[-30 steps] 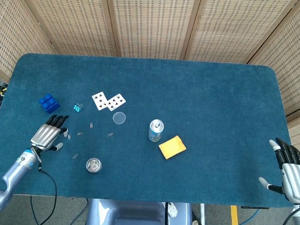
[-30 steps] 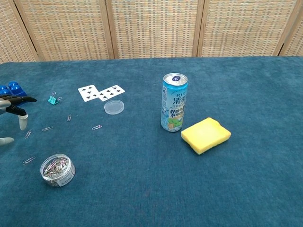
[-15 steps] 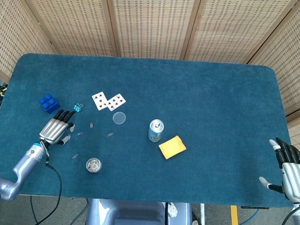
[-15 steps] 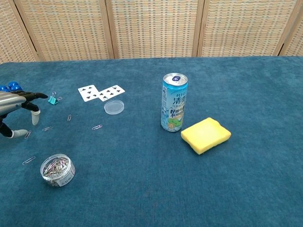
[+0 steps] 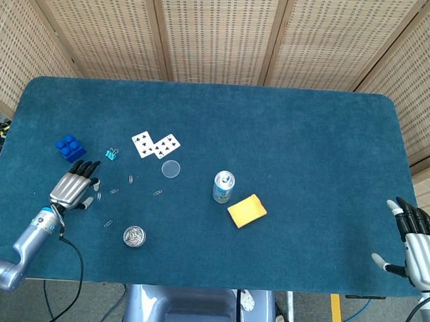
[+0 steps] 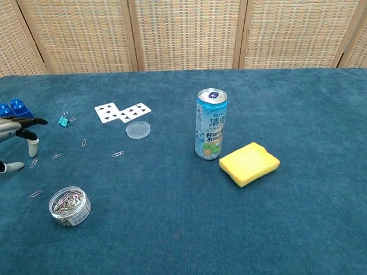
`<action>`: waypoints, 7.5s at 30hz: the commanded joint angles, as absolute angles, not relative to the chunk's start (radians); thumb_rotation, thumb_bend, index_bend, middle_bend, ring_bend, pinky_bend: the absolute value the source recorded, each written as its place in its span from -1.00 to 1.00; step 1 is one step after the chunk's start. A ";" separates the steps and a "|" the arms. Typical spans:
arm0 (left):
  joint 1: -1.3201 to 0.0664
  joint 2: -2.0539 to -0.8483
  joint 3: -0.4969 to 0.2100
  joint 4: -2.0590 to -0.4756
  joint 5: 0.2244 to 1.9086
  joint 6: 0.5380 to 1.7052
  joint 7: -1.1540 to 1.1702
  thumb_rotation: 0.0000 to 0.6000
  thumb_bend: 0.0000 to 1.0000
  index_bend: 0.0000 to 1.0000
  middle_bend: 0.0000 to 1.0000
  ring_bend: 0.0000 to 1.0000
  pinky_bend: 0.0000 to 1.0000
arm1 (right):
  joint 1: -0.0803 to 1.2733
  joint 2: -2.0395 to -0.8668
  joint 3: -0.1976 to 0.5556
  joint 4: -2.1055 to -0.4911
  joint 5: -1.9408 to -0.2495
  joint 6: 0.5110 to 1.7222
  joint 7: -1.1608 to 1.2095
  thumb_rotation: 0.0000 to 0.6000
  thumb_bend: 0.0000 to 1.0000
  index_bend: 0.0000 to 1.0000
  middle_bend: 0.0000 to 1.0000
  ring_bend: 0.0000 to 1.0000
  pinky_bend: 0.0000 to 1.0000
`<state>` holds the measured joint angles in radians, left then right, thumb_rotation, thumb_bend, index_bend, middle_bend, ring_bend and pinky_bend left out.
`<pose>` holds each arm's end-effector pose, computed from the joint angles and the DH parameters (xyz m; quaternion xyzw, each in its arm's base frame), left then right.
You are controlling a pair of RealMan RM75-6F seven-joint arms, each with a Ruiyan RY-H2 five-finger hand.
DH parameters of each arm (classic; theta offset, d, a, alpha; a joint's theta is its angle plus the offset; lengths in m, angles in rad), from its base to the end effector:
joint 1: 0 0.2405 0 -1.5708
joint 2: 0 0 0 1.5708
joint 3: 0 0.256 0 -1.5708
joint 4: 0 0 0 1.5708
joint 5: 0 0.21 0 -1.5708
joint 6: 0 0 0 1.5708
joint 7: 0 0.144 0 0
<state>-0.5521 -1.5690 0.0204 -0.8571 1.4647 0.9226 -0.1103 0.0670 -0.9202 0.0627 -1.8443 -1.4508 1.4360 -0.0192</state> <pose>-0.3341 0.3346 0.0225 -0.7657 -0.3492 -0.2349 0.4865 -0.2873 -0.1751 0.1960 0.5849 -0.4170 0.3718 0.5881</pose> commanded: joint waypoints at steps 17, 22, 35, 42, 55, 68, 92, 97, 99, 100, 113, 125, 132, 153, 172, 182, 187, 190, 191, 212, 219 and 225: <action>-0.552 -1.614 0.007 -0.857 1.483 0.974 -0.111 1.00 -0.26 -0.07 -1.00 -1.00 -1.00 | 0.062 -0.912 0.062 -1.840 -1.457 1.444 0.006 1.00 -1.00 -0.91 -1.00 -1.00 -1.00; -0.557 -1.618 0.004 -0.883 1.480 0.970 -0.093 1.00 -0.26 -0.07 -1.00 -1.00 -1.00 | 0.061 -0.909 0.062 -1.838 -1.458 1.445 0.013 1.00 -1.00 -0.91 -1.00 -1.00 -1.00; -0.561 -1.585 0.021 -0.911 1.469 0.911 -0.091 1.00 -0.04 -0.07 -1.00 -1.00 -1.00 | 0.061 -0.908 0.059 -1.838 -1.467 1.445 0.018 1.00 -1.00 -0.91 -1.00 -1.00 -1.00; -0.558 -1.555 0.022 -0.919 1.454 0.891 -0.085 1.00 0.00 -0.07 -1.00 -1.00 -1.00 | 0.062 -0.909 0.058 -1.839 -1.466 1.443 0.016 1.00 -1.00 -0.91 -1.00 -1.00 -1.00; -0.539 -1.489 0.024 -0.942 1.421 0.862 -0.077 1.00 0.00 -0.07 -1.00 -1.00 -1.00 | 0.060 -0.908 0.057 -1.841 -1.469 1.446 0.017 1.00 -1.00 -0.91 -1.00 -1.00 -1.00; -0.516 -1.467 0.036 -0.963 1.483 0.955 -0.173 1.00 -0.35 -0.16 -1.00 -1.00 -1.00 | 0.060 -0.907 0.054 -1.844 -1.473 1.445 0.015 1.00 -1.00 -0.91 -1.00 -1.00 -1.00; -0.540 -1.543 0.010 -0.908 1.458 0.921 -0.128 1.00 -0.25 0.00 -1.00 -1.00 -1.00 | 0.062 -0.909 0.054 -1.840 -1.470 1.439 0.018 1.00 -1.00 -0.91 -1.00 -1.00 -1.00; -0.541 -1.551 0.009 -0.909 1.455 0.917 -0.121 1.00 -0.25 0.00 -1.00 -1.00 -1.00 | 0.062 -0.908 0.054 -1.840 -1.469 1.439 0.020 1.00 -1.00 -0.91 -1.00 -1.00 -1.00; -0.540 -1.552 0.010 -0.909 1.455 0.917 -0.120 1.00 -0.25 0.00 -1.00 -1.00 -1.00 | 0.062 -0.907 0.054 -1.840 -1.468 1.439 0.021 1.00 -1.00 -0.91 -1.00 -1.00 -1.00; -0.540 -1.553 0.009 -0.909 1.454 0.917 -0.120 1.00 -0.25 0.00 -1.00 -1.00 -1.00 | 0.062 -0.907 0.054 -1.840 -1.469 1.439 0.022 1.00 -1.00 -0.91 -1.00 -1.00 -1.00; -0.536 -1.580 0.014 -0.886 1.455 0.915 -0.127 1.00 -0.24 0.06 -1.00 -1.00 -1.00 | 0.064 -0.908 0.053 -1.840 -1.469 1.435 0.021 1.00 -1.00 -0.91 -1.00 -1.00 -1.00; -0.533 -1.585 0.011 -0.879 1.450 0.916 -0.119 1.00 -0.22 0.25 -1.00 -1.00 -1.00 | 0.064 -0.905 0.051 -1.839 -1.473 1.434 0.029 1.00 -1.00 -0.91 -1.00 -1.00 -1.00; -0.532 -1.579 0.010 -0.886 1.449 0.917 -0.117 1.00 -0.21 0.25 -1.00 -1.00 -1.00 | 0.063 -0.905 0.052 -1.839 -1.473 1.436 0.030 1.00 -1.00 -0.91 -1.00 -1.00 -1.00; -0.523 -1.414 0.026 -1.265 1.583 1.119 -0.008 1.00 -0.18 0.27 -1.00 -1.00 -1.00 | 0.055 -0.895 0.052 -1.840 -1.483 1.454 0.053 1.00 -1.00 -0.91 -1.00 -1.00 -1.00; -0.506 -1.370 0.111 -1.529 1.632 1.077 0.181 1.00 -0.18 0.27 -1.00 -1.00 -1.00 | 0.052 -0.886 0.053 -1.838 -1.486 1.458 0.076 1.00 -1.00 -0.91 -1.00 -1.00 -1.00; -0.509 -1.393 0.094 -1.507 1.603 1.058 0.193 1.00 -0.17 0.27 -1.00 -1.00 -1.00 | 0.053 -0.886 0.054 -1.838 -1.486 1.457 0.077 1.00 -1.00 -0.91 -1.00 -1.00 -1.00; -0.511 -1.401 0.087 -1.497 1.598 1.058 0.186 1.00 -0.19 0.01 -1.00 -1.00 -1.00 | 0.053 -0.885 0.054 -1.839 -1.485 1.457 0.078 1.00 -1.00 -0.91 -1.00 -1.00 -1.00; -0.511 -1.406 0.084 -1.493 1.604 1.066 0.171 1.00 -0.26 -0.17 -1.00 -1.00 -1.00 | 0.052 -0.884 0.054 -1.839 -1.486 1.457 0.078 1.00 -1.00 -0.91 -1.00 -1.00 -1.00; -0.511 -1.408 0.084 -1.491 1.607 1.069 0.166 1.00 -0.27 -0.20 -1.00 -1.00 -1.00 | 0.053 -0.884 0.054 -1.839 -1.486 1.457 0.078 1.00 -1.00 -0.91 -1.00 -1.00 -1.00; -0.527 -1.408 -0.025 -1.353 1.422 1.014 0.080 1.00 0.40 -0.26 -1.00 -1.00 -1.00 | 0.051 -0.882 0.053 -1.842 -1.490 1.462 0.080 1.00 -1.00 -0.91 -1.00 -1.00 -1.00; -0.550 -1.455 -0.052 -1.201 1.313 0.896 0.036 1.00 0.59 -0.23 -1.00 -1.00 -1.00 | 0.055 -0.884 0.053 -1.841 -1.489 1.452 0.075 1.00 -1.00 -0.91 -1.00 -1.00 -1.00; -0.564 -1.490 -0.053 -1.120 1.295 0.848 0.016 1.00 0.59 -0.22 -1.00 -1.00 -1.00 | 0.056 -0.887 0.053 -1.842 -1.485 1.450 0.067 1.00 -1.00 -0.91 -1.00 -1.00 -1.00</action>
